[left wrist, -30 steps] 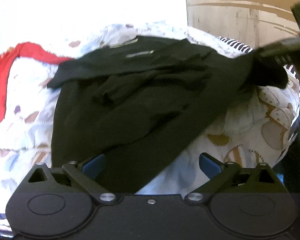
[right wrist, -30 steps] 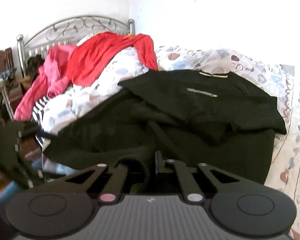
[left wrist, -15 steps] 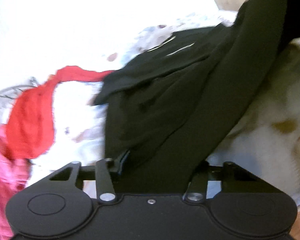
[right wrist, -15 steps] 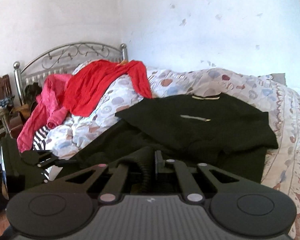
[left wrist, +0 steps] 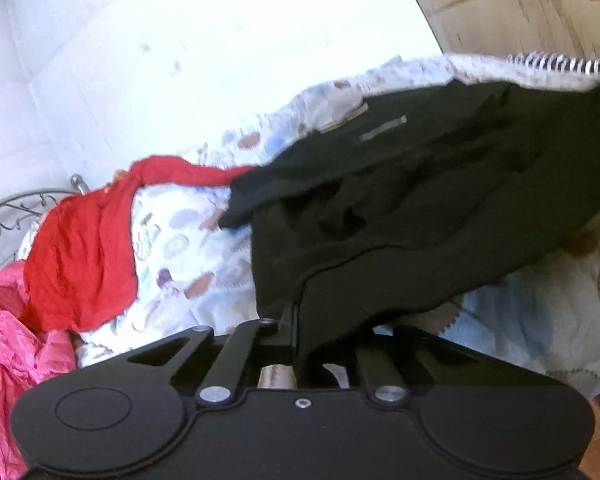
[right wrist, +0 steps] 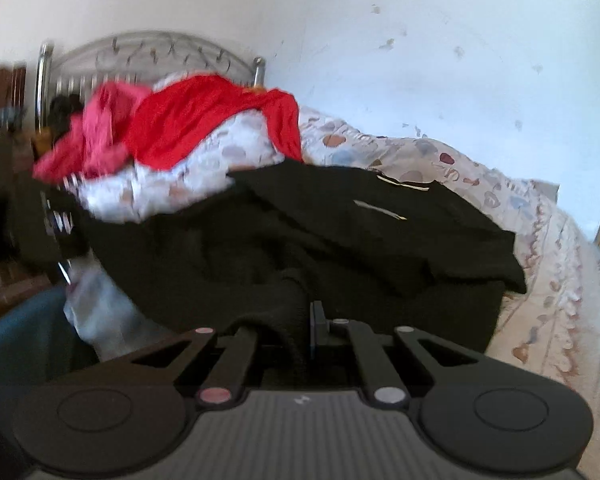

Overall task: Fold small clothes
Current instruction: 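Lift the hem with the left tool and fold it toward the collar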

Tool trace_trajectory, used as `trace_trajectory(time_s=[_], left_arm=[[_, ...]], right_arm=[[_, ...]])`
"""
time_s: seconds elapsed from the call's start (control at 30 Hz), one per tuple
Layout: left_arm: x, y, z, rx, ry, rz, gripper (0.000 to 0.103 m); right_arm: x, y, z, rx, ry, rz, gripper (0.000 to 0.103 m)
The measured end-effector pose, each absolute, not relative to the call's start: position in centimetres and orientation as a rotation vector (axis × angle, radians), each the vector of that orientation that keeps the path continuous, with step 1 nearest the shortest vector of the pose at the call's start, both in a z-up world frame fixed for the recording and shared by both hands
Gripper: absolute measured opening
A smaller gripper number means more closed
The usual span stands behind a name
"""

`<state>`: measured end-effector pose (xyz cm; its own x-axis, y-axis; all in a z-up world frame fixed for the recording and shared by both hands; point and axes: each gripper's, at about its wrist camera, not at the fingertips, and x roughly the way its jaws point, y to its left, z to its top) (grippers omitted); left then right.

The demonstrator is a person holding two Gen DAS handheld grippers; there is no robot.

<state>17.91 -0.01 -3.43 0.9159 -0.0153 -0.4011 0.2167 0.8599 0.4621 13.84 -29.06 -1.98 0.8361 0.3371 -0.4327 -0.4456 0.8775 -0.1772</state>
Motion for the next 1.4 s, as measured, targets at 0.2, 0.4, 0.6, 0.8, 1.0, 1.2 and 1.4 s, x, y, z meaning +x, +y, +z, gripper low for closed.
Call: trace_trajectory(time_s=[0.2, 0.4, 0.6, 0.8, 1.0, 1.2, 1.4], left_arm=[[16.2, 0.3, -1.7, 0.454, 0.313, -0.126, 0.004], [13.6, -0.2, 0.4, 0.378, 0.252, -0.139, 0.004], [8.5, -0.2, 3.1, 0.372, 0.229, -0.185, 0.004], [1.3, 0.2, 5.5, 0.344, 0.267, -0.238, 0.004], [-2.7, 0.3, 7.1, 0.315, 0.3, -0.288, 0.004], [0.0, 0.7, 9.3, 0.25, 0.322, -0.291, 0.004], [7.0, 0.0, 12.7, 0.291, 0.316, -0.285, 0.004]], right_arm=[[10.9, -27.6, -2.6, -0.406, 0.318, 0.38, 0.005], [7.2, -27.7, -0.3, -0.454, 0.187, 0.334, 0.004], [2.3, -29.1, 2.3, -0.441, 0.182, 0.333, 0.004], [-4.9, -29.6, 5.2, -0.4, 0.2, 0.369, 0.004], [-7.6, -30.1, 7.2, -0.372, 0.216, 0.386, 0.004], [-4.1, -30.4, 8.7, -0.379, 0.178, 0.368, 0.004], [3.3, -30.4, 11.0, -0.459, 0.15, 0.359, 0.004]])
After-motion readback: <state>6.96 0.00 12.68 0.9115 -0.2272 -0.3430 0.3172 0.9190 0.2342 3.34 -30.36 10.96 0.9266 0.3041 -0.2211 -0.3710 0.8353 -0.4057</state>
